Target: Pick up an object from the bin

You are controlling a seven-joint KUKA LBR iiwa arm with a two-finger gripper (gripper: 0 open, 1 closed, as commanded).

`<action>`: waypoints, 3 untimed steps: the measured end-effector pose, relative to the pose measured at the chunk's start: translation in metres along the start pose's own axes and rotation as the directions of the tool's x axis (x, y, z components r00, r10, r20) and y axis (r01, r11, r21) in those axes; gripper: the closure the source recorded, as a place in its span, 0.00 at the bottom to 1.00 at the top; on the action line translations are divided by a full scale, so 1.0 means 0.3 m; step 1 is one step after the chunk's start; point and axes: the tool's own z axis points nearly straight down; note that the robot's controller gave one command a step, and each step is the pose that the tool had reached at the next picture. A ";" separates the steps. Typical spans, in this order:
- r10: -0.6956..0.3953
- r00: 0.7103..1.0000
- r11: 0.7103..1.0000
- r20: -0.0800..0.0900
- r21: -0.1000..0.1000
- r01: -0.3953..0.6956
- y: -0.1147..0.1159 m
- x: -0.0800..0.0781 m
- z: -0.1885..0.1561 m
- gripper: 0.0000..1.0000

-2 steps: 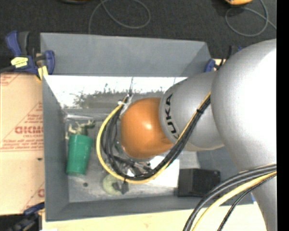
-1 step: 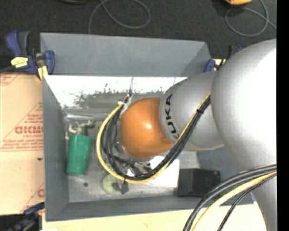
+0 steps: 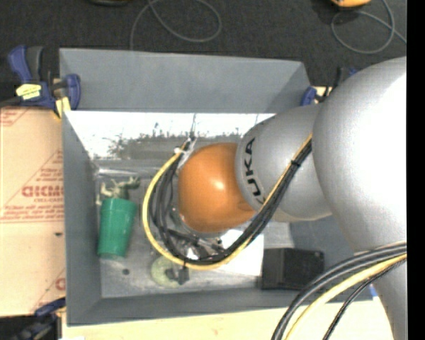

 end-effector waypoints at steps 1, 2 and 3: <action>0.002 1.000 1.000 0.002 0.001 -0.002 -0.001 0.000 -0.050 1.00; 0.003 1.000 1.000 0.004 0.003 -0.003 -0.003 -0.002 -0.087 1.00; 0.003 1.000 1.000 0.004 0.003 -0.003 -0.004 -0.001 -0.117 1.00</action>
Offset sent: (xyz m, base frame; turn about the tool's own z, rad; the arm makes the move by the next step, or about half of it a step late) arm 0.0001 0.0001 0.0086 0.0000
